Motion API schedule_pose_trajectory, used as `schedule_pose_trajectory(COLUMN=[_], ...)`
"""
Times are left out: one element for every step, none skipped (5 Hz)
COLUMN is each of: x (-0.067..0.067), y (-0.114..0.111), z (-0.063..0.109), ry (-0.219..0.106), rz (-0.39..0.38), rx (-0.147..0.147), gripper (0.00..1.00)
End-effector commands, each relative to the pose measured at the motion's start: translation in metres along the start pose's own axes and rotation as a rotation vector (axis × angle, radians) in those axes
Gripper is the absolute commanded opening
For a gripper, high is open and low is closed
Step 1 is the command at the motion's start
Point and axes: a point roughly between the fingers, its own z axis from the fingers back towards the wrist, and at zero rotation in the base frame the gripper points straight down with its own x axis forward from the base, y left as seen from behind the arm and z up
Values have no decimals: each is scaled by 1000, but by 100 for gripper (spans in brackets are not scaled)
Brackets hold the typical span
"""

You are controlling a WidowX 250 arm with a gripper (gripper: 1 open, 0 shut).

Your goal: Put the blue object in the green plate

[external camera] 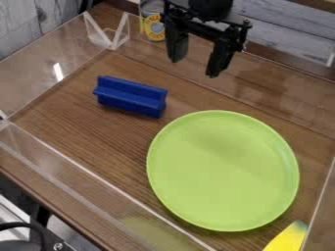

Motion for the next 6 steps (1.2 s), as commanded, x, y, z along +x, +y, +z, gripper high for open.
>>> schedule_pose_trajectory(x=[2,6,10,12,14,14], y=[9,25,38,47,54,62], z=[-5,-8,-11,-16,-20,-25], ry=[11,13,12,10,9,7], rz=[-128,-307,-479,-620,-688,-747], rx=[12,27,46,63,77,91], gripper=[100,100,100,100,100,100])
